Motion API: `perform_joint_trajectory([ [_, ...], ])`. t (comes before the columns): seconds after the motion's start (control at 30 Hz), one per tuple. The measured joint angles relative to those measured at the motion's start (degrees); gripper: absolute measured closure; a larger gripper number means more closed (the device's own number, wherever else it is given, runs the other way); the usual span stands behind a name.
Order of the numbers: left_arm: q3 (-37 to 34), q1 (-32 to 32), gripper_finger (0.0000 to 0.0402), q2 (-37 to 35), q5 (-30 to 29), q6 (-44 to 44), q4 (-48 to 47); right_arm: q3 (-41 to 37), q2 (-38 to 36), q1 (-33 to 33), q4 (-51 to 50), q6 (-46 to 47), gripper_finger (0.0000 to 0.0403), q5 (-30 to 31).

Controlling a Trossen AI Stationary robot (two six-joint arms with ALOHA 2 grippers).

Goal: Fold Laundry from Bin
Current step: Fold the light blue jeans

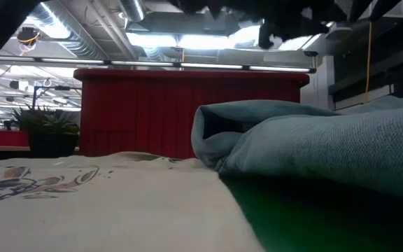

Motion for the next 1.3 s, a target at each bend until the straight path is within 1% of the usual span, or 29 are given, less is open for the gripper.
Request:
perform_joint_trajectory([
  [0.03, 0.0, -0.36, 0.0247, -1.15, 0.0, 0.93, -2.58, -0.03, -0.38, 0.0, -0.04, 1.33, 0.0242, 0.0],
  [0.17, -0.07, -1.61, 0.0247, -7.06, 0.02, 2.94, -18.74, -1.05, -3.7, 0.0, 0.15, 7.4, 0.0242, 0.36],
  [0.3, -0.02, -2.9, 0.0246, -11.18, -0.08, 0.56, -35.45, -7.36, -8.95, 0.0, 1.47, 19.16, 0.0242, 0.85],
  [0.4, -0.02, -4.28, 0.0246, -12.47, 0.75, -2.58, -45.21, -14.84, -12.57, 0.0, 8.58, 25.7, 0.0242, 0.79],
  [0.47, 0.02, -5.27, 0.0246, -12.48, 1.31, -4.53, -50.57, -19.94, -14.34, 0.0, 15.65, 26.16, 0.0242, -1.23],
  [0.53, -0.02, -6.27, 0.0246, -11.52, 1.39, -6.54, -54.79, -24.19, -15.66, 0.0, 24.1, 23.94, 0.0242, -4.9],
  [0.67, -0.09, -7.78, 0.0246, -8.82, 1.39, -8.83, -58.97, -30.84, -15.77, 0.0, 37.87, 16.76, 0.0242, -11.04],
  [0.7, -0.09, -8.06, 0.0246, -8.2, 1.39, -9.29, -58.96, -32.24, -15.16, 0.0, 40.32, 15.84, 0.0242, -12.1],
  [0.77, -0.09, -8.53, 0.0246, -7.16, 1.39, -9.96, -59.0, -34.96, -13.66, 0.0, 42.13, 15.5, 0.0242, -14.61],
  [0.9, -0.09, -9.43, 0.0246, -5.66, 1.39, -10.02, -59.44, -39.31, -10.76, 0.02, 42.11, 16.63, 0.0242, -19.98],
  [0.97, -0.09, -9.78, 0.0246, -5.43, 1.36, -10.04, -59.31, -41.58, -9.17, 0.02, 41.71, 18.01, 0.0242, -21.11],
  [1.03, -0.09, -9.92, 0.0246, -5.43, 1.39, -10.11, -59.39, -43.29, -7.99, 0.0, 40.88, 20.61, 0.0242, -21.18],
  [1.2, -0.09, -10.19, 0.0246, -5.43, 2.06, -10.15, -60.35, -45.56, -4.54, 0.0, 31.67, 29.57, 0.0242, -21.19],
  [1.3, -0.09, -10.18, 0.0246, -5.42, 3.11, -10.21, -62.47, -46.32, -3.04, 0.0, 28.89, 30.85, 0.0242, -21.42],
])
